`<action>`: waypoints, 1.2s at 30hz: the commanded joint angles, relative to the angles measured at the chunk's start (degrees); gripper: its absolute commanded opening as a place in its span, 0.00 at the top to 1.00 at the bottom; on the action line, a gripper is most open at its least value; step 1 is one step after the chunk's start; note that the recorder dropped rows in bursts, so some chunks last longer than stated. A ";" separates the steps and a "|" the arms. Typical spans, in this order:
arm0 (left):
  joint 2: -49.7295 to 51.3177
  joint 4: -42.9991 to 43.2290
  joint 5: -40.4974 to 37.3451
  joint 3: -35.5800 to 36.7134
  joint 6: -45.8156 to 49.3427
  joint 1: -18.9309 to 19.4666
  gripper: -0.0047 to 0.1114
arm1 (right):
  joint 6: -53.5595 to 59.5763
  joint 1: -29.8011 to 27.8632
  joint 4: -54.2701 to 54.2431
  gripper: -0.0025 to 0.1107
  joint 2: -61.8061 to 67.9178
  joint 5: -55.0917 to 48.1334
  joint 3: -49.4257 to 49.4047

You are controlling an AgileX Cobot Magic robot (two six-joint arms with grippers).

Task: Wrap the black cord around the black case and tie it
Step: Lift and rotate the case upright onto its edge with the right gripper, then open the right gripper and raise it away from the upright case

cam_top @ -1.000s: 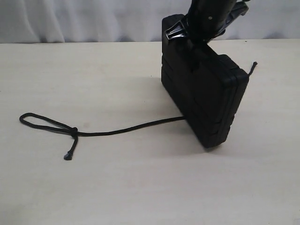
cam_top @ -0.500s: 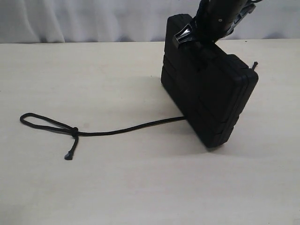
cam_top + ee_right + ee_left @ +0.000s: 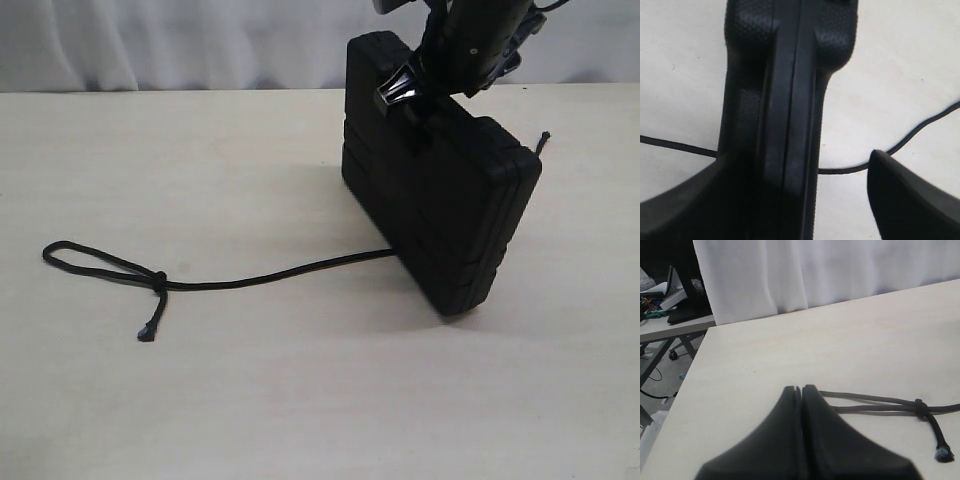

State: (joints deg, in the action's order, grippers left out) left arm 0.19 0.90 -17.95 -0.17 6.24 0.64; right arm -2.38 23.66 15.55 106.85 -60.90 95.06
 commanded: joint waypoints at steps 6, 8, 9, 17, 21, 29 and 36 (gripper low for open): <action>-0.19 -0.13 0.28 0.17 0.00 0.12 0.96 | 0.66 -0.19 -0.04 0.39 0.26 -0.72 0.14; -0.19 -0.13 0.28 0.17 0.00 0.12 0.96 | 0.66 -0.19 -0.04 0.39 0.26 -1.31 1.10; -0.19 -0.13 0.28 0.17 0.00 0.12 0.96 | 0.66 -0.19 -0.04 0.39 0.26 -1.86 1.76; -0.19 -0.13 0.28 0.17 0.00 0.12 0.96 | 5.63 -0.30 -6.07 0.39 0.26 -2.01 2.17; -0.19 -0.13 0.28 0.17 0.00 0.12 0.96 | 5.63 -0.30 -5.41 0.39 0.26 -2.01 2.17; -0.19 -0.13 0.28 0.17 0.00 0.12 0.96 | 4.75 -0.30 -3.07 0.39 0.26 -2.03 2.91; -0.19 -0.13 0.28 0.17 0.00 0.12 0.96 | 4.87 -0.30 -4.36 0.39 -0.36 -3.97 6.09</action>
State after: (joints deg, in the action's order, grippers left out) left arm 0.19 0.90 -17.95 -0.17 6.24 0.64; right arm 2.44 23.66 11.65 107.32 -63.71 100.11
